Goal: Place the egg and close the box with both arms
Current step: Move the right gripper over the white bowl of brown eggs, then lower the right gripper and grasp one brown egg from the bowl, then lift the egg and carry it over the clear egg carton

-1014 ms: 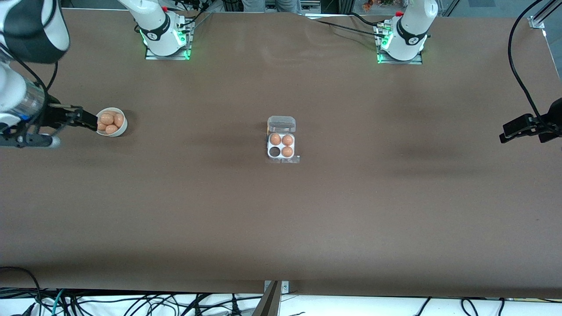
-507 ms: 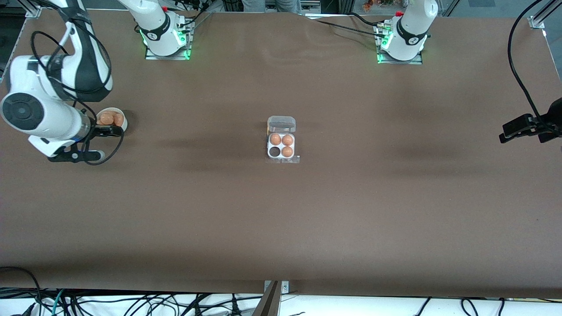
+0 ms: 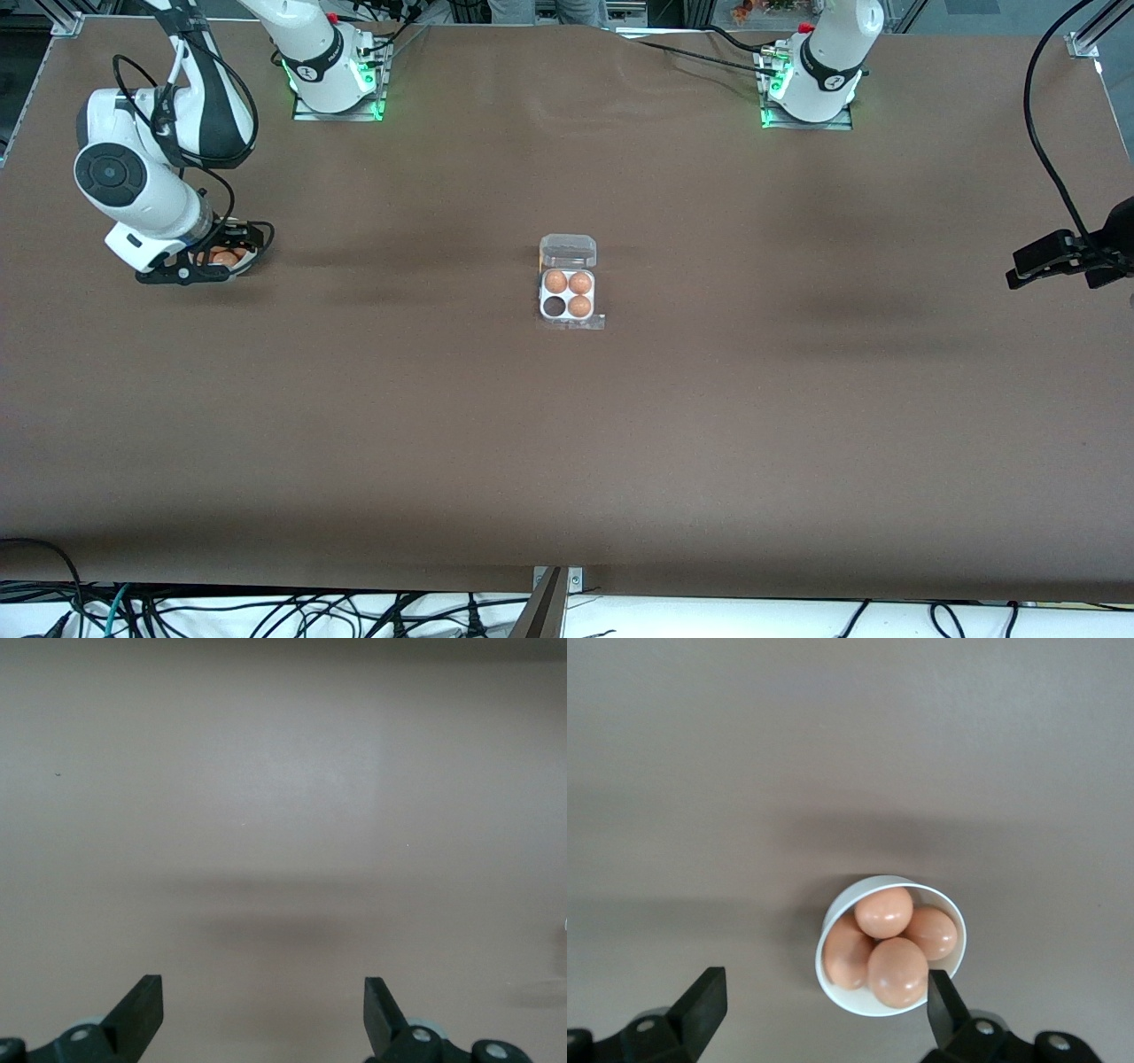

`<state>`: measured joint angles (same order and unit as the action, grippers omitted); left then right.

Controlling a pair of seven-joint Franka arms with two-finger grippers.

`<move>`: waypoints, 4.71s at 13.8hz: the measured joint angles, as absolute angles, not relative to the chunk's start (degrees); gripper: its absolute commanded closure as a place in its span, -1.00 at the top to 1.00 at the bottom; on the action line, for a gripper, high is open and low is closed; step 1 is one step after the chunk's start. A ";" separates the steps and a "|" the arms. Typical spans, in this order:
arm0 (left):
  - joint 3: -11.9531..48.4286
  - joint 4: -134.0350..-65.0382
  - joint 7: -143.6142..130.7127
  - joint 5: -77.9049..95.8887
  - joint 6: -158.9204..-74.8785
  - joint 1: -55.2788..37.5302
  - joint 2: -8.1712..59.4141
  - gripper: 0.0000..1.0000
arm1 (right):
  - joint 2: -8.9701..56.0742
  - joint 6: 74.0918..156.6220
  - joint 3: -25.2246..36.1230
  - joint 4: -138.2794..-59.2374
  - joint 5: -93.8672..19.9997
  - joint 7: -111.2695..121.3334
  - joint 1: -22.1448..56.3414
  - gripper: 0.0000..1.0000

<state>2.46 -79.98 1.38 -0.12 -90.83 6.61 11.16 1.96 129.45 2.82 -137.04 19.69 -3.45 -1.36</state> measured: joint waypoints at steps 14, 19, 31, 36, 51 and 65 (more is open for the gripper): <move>2.55 -79.98 1.38 -0.12 -90.83 6.61 11.16 1.00 | 6.87 134.13 7.73 -141.56 29.75 -3.52 -1.72 0.98; 2.53 -79.98 1.38 -0.12 -90.83 6.61 11.16 1.00 | 7.18 134.61 7.74 -141.56 29.83 -3.53 -1.81 0.52; 2.55 -79.98 1.38 -0.12 -90.83 6.61 11.16 1.00 | 7.55 134.74 8.07 -141.13 29.88 -3.53 -2.02 0.21; 2.55 -79.98 1.38 -0.12 -90.83 6.61 11.16 1.00 | 8.06 134.83 8.07 -141.05 29.88 -3.56 -2.02 0.00; 2.55 -79.98 1.38 -0.12 -90.83 6.61 11.16 1.00 | 8.07 133.16 8.07 -139.23 29.86 -3.96 -2.04 -0.22; 2.55 -79.98 1.38 -0.12 -90.83 6.61 11.16 1.00 | 11.52 110.10 -0.45 -120.29 16.23 -4.09 2.03 -0.29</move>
